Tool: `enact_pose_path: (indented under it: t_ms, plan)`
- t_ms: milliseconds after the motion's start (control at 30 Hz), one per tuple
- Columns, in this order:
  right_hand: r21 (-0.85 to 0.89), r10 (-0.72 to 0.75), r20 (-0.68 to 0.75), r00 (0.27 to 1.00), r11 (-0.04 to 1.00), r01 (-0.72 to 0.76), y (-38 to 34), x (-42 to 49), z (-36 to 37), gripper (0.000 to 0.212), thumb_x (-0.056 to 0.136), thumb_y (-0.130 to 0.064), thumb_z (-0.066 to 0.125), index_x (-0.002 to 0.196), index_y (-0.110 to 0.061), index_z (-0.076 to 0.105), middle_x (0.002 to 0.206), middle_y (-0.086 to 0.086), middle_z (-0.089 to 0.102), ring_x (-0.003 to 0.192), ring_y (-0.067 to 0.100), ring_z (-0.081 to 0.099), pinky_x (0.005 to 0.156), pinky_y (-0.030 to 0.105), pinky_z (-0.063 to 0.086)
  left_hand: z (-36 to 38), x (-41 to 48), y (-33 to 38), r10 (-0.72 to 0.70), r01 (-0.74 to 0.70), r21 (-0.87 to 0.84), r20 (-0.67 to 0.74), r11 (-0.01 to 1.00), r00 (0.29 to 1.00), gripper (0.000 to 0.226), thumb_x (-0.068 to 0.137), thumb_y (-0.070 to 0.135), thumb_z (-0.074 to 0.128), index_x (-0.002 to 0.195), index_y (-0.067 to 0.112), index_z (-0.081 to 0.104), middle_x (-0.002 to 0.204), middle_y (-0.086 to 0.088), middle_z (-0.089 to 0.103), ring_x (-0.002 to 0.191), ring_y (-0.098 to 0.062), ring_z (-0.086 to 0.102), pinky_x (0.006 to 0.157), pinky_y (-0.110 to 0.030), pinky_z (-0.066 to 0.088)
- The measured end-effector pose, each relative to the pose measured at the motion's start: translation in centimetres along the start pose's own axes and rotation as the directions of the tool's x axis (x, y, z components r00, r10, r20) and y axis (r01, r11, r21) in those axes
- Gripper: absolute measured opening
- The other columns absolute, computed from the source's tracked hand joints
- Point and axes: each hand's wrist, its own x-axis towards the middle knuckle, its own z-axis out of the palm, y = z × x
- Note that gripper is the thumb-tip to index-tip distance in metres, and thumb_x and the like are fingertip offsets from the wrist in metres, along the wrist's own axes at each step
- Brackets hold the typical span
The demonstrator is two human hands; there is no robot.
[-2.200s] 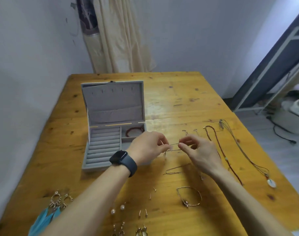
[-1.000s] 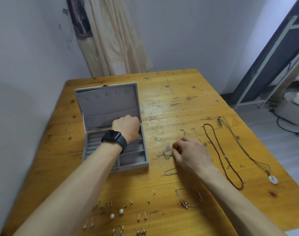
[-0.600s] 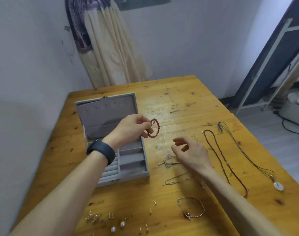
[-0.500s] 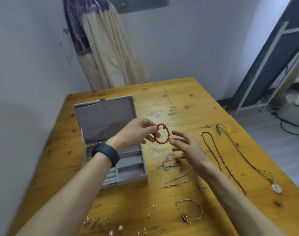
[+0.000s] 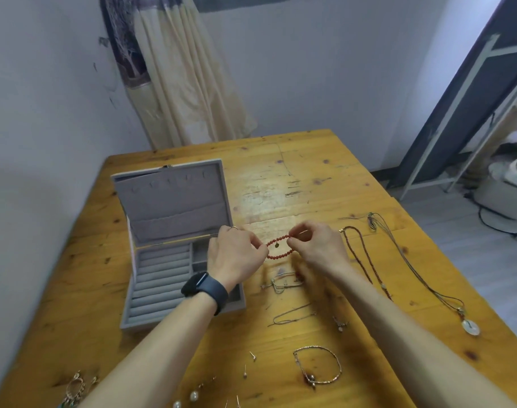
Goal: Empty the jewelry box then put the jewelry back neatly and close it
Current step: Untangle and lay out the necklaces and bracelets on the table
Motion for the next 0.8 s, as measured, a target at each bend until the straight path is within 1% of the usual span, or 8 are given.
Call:
enact_pose_path:
  t_ms: [67, 100, 167, 267, 400, 500, 667, 800]
  plan:
    - [-0.146, -0.059, 0.021, 0.998, 0.987, 0.061, 0.0, 0.1, 0.2, 0.015, 0.089, -0.028, 0.07, 0.103, -0.024, 0.074, 0.097, -0.006, 0.075, 0.09, 0.01, 0.068, 0.084, 0.024, 0.055, 0.4, -0.4, 0.0, 0.005, -0.005, 0.051, -0.014, 0.999, 1.0, 0.029, 0.089, 0.048, 0.057, 0.093, 0.029, 0.078, 0.115, 0.012, 0.065, 0.117, -0.016, 0.047, 0.099, -0.039, 0.042]
    - [-0.187, -0.084, 0.032, 0.996, 0.978, 0.089, 0.0, 0.1, 0.3, 0.015, 0.09, -0.027, 0.07, 0.104, -0.023, 0.074, 0.099, -0.005, 0.075, 0.091, 0.012, 0.069, 0.087, 0.029, 0.056, 0.7, -0.5, -0.1, 0.008, -0.007, 0.058, -0.025, 0.998, 1.0, 0.028, 0.09, 0.047, 0.058, 0.092, 0.029, 0.078, 0.116, 0.013, 0.063, 0.118, -0.015, 0.045, 0.1, -0.038, 0.039]
    - [-0.23, -0.126, 0.047, 0.991, 0.964, 0.133, 0.3, 0.1, 0.4, 0.016, 0.091, -0.026, 0.069, 0.105, -0.022, 0.075, 0.1, -0.002, 0.076, 0.091, 0.014, 0.069, 0.087, 0.032, 0.058, 1.1, -0.7, -0.2, 0.014, -0.011, 0.07, -0.046, 0.997, 0.999, 0.027, 0.09, 0.049, 0.059, 0.091, 0.03, 0.079, 0.117, 0.014, 0.062, 0.119, -0.013, 0.043, 0.101, -0.038, 0.036]
    - [-0.292, -0.173, 0.068, 0.983, 0.938, 0.186, 0.7, 0.2, 0.6, 0.019, 0.091, -0.03, 0.069, 0.106, -0.02, 0.075, 0.101, -0.003, 0.075, 0.092, 0.014, 0.068, 0.085, 0.033, 0.057, 1.6, -0.9, -0.3, 0.021, -0.016, 0.075, -0.065, 0.997, 0.998, 0.028, 0.091, 0.051, 0.058, 0.095, 0.031, 0.078, 0.12, 0.012, 0.061, 0.122, -0.013, 0.042, 0.102, -0.038, 0.032]
    - [-0.303, -0.205, 0.071, 0.976, 0.928, 0.217, 0.9, 0.1, 0.7, 0.027, 0.093, -0.036, 0.066, 0.114, -0.019, 0.071, 0.106, 0.0, 0.072, 0.094, 0.016, 0.066, 0.086, 0.036, 0.057, 2.0, -1.2, -0.3, 0.026, -0.02, 0.073, -0.087, 0.997, 0.996, 0.028, 0.093, 0.05, 0.055, 0.105, 0.033, 0.073, 0.123, 0.01, 0.06, 0.127, -0.013, 0.039, 0.104, -0.037, 0.029]
    - [-0.31, -0.232, 0.088, 0.969, 0.918, 0.248, 1.1, -0.3, 0.7, 0.032, 0.094, -0.038, 0.063, 0.12, -0.019, 0.068, 0.11, 0.001, 0.069, 0.098, 0.018, 0.066, 0.088, 0.038, 0.056, 2.3, -1.4, -0.6, 0.064, -0.058, 0.068, -0.093, 0.996, 0.994, 0.031, 0.095, 0.049, 0.051, 0.116, 0.034, 0.067, 0.124, 0.009, 0.06, 0.128, -0.013, 0.039, 0.105, -0.038, 0.029]
    - [-0.347, -0.244, 0.147, 0.958, 0.895, 0.281, 1.4, -1.2, 0.6, 0.034, 0.096, -0.034, 0.057, 0.124, -0.017, 0.066, 0.114, 0.003, 0.066, 0.107, 0.021, 0.061, 0.094, 0.039, 0.054, 2.6, -1.6, -1.6, 0.12, -0.116, 0.051, -0.1, 0.992, 0.988, 0.033, 0.093, 0.05, 0.049, 0.116, 0.036, 0.068, 0.118, 0.012, 0.062, 0.123, -0.011, 0.04, 0.103, -0.037, 0.03]
    - [-0.381, -0.262, 0.157, 0.952, 0.874, 0.303, 1.5, -1.6, 0.5, 0.032, 0.1, -0.032, 0.053, 0.126, -0.017, 0.065, 0.117, 0.003, 0.065, 0.11, 0.021, 0.057, 0.097, 0.038, 0.051, 2.6, -1.7, -2.0, 0.143, -0.139, 0.054, -0.073, 0.989, 0.987, 0.034, 0.092, 0.052, 0.052, 0.12, 0.038, 0.066, 0.12, 0.012, 0.06, 0.125, -0.011, 0.039, 0.104, -0.037, 0.031]
